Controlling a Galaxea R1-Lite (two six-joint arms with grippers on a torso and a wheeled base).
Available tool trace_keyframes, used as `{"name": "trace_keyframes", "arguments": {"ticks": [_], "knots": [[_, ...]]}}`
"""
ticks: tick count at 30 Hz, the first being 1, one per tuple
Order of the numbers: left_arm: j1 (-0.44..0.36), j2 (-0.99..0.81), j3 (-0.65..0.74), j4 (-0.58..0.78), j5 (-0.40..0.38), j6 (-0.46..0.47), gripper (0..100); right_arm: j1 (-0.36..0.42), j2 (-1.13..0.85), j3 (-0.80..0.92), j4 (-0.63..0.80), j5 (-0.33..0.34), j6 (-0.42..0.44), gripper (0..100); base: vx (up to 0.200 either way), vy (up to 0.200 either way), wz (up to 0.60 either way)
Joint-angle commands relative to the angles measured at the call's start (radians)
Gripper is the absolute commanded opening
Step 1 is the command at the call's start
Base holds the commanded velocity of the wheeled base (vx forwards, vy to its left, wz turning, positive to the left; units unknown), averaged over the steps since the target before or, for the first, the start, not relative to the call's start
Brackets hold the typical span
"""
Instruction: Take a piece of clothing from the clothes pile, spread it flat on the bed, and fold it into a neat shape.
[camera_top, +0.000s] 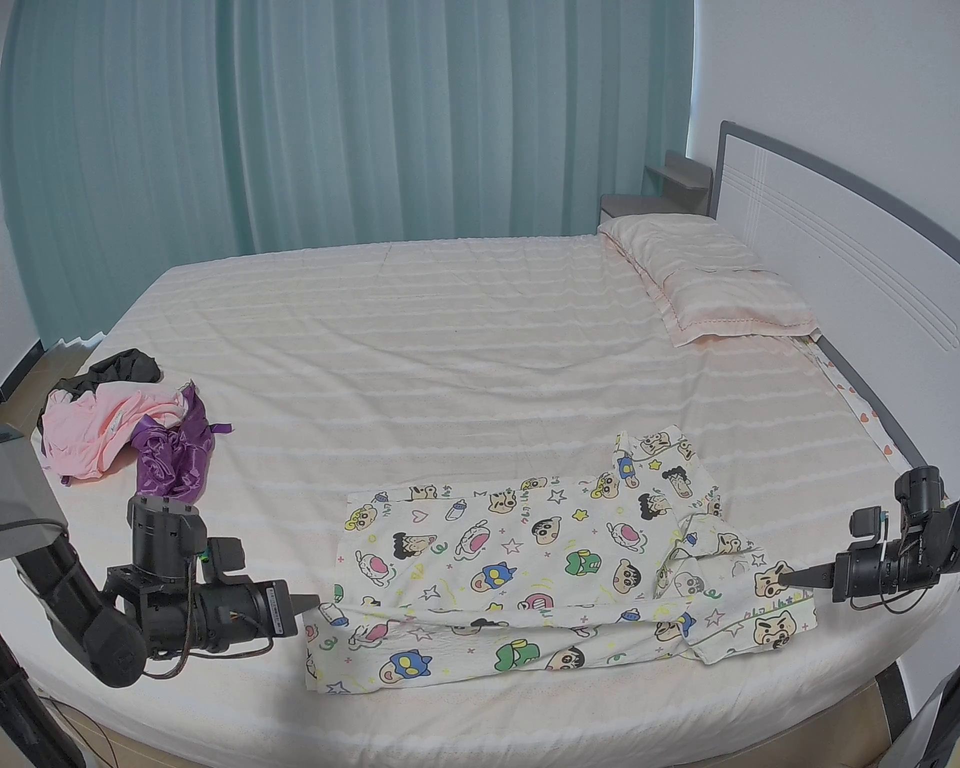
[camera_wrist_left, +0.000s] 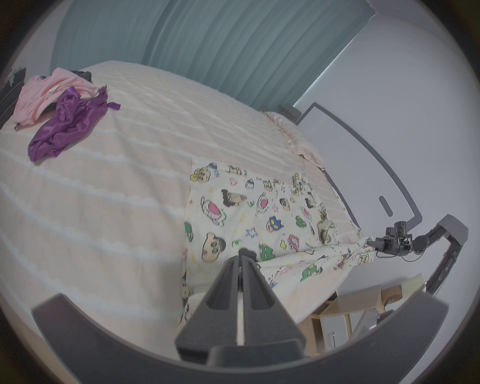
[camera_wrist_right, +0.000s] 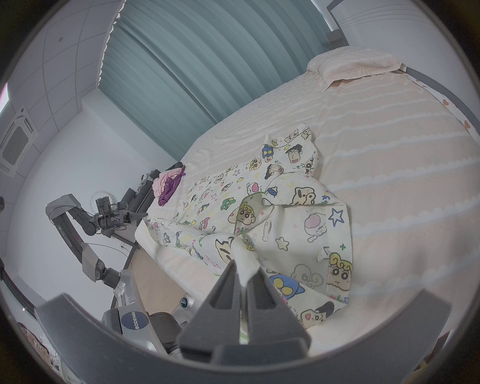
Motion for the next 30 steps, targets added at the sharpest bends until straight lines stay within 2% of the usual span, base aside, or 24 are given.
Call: {"name": "trace_keyframes", "arguments": {"ticks": [1, 6, 11, 18, 20, 21, 25, 30], "knots": [[-0.006, -0.131, 0.021, 0.101, -0.003, 0.002, 0, 0.0, -0.05, 0.021, 0.008, 0.0, -0.002, 0, 0.0, 0.0, 0.0], [-0.018, -0.187, -0.023, 0.251, -0.005, 0.004, 0, 0.005, -0.048, 0.026, 0.002, 0.0, -0.002, 0, 0.0, 0.0, 0.0], [-0.017, -0.172, -0.062, 0.265, -0.003, -0.001, 0, 0.014, -0.031, -0.012, 0.006, 0.0, 0.006, 0, 0.0, 0.0, 0.0], [-0.005, 0.057, -0.192, 0.299, 0.009, -0.007, 0, 0.058, 0.113, -0.134, 0.011, -0.013, 0.026, 0, 0.0, 0.0, 0.0], [-0.005, 0.057, -0.192, 0.299, 0.009, -0.007, 0, 0.058, 0.113, -0.134, 0.011, -0.013, 0.026, 0, 0.0, 0.0, 0.0], [-0.005, 0.127, -0.24, 0.3, 0.017, -0.021, 0, 0.067, 0.156, -0.164, 0.011, -0.023, 0.035, 0, 0.0, 0.0, 0.0], [-0.001, 0.219, -0.321, 0.3, 0.072, -0.047, 0, 0.089, 0.216, -0.21, 0.009, -0.058, 0.037, 0, 0.0, 0.0, 0.0], [0.005, 0.291, -0.41, 0.296, 0.104, -0.083, 0, 0.109, 0.248, -0.249, 0.009, -0.061, 0.052, 0, 0.0, 0.0, 0.0]]}}
